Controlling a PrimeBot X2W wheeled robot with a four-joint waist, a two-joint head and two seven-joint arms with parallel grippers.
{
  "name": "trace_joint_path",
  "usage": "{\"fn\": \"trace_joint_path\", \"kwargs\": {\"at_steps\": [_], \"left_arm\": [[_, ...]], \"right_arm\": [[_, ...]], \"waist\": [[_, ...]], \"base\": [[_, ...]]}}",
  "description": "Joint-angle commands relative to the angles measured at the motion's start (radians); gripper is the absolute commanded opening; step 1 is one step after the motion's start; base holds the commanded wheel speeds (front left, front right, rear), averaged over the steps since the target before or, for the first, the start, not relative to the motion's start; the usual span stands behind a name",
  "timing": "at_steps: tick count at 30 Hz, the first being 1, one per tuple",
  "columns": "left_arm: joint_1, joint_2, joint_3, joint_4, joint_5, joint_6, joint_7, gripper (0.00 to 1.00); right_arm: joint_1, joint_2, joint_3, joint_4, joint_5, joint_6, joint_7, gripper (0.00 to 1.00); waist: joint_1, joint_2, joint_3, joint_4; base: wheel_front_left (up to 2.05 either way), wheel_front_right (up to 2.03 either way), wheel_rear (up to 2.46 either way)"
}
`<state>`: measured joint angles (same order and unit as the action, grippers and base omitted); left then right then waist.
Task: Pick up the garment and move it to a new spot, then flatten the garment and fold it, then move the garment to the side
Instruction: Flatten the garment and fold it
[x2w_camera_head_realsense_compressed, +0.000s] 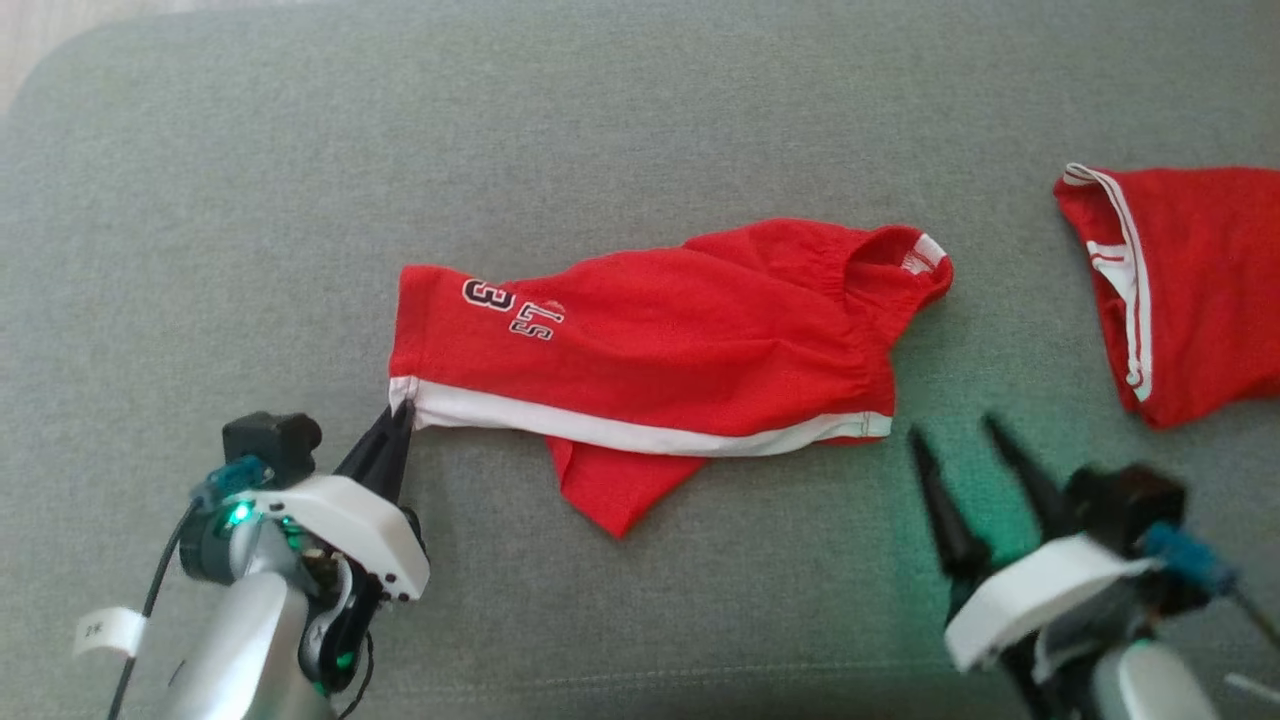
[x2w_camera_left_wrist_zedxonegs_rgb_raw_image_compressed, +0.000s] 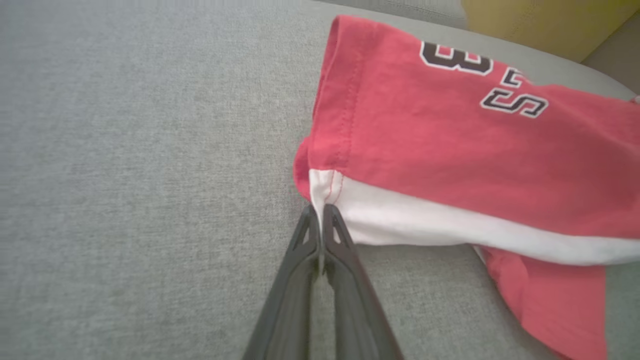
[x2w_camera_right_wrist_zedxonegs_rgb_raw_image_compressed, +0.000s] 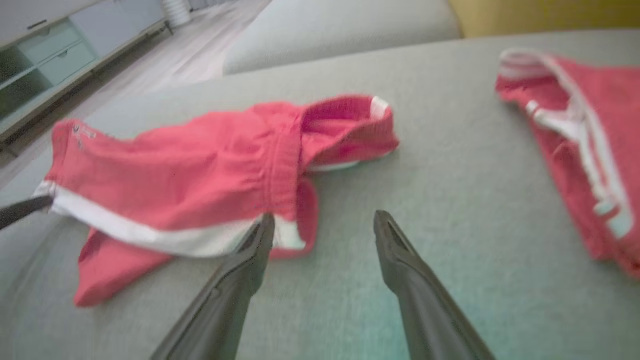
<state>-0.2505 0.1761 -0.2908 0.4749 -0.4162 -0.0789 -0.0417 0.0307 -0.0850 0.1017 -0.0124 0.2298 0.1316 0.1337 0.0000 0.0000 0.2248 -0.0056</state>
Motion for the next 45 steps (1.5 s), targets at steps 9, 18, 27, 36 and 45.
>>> {"fn": "trace_joint_path", "kwargs": {"at_steps": [9, 18, 27, 36, 45], "left_arm": [[-0.002, 0.034, 0.019, -0.095, 0.008, 0.018, -0.011, 0.00], [-0.004, 0.042, 0.010, -0.137, 0.008, 0.027, -0.006, 0.00], [-0.007, 0.045, 0.010, -0.156, 0.005, 0.034, -0.023, 0.00], [0.004, 0.067, 0.011, -0.284, 0.041, 0.074, -0.063, 0.00], [-0.034, 0.081, 0.053, -0.549, 0.041, 0.117, -0.071, 0.00]], "right_arm": [[-0.036, -0.031, 0.110, 0.100, 0.054, -0.001, -0.025, 1.00], [-0.138, -0.053, 0.185, 0.195, 0.081, -0.001, -0.056, 1.00], [-0.175, -0.078, 0.220, 0.203, 0.107, -0.001, -0.066, 0.00], [-0.166, -0.105, 0.177, 0.072, 0.117, -0.001, -0.078, 0.00], [-0.222, -0.139, 0.092, -0.168, 0.108, -0.001, -0.035, 0.00]], "waist": [[0.0000, 0.0000, 0.005, 0.017], [0.0000, 0.0000, 0.030, 0.036], [0.0000, 0.0000, 0.038, 0.042], [0.0000, 0.0000, 0.001, 0.040], [0.0000, 0.0000, -0.072, 0.032]], "base": [[0.00, 0.00, 0.00], [0.00, 0.00, 0.00], [0.00, 0.00, 0.00], [0.00, 0.00, 0.00], [0.00, 0.00, 0.00]]}}
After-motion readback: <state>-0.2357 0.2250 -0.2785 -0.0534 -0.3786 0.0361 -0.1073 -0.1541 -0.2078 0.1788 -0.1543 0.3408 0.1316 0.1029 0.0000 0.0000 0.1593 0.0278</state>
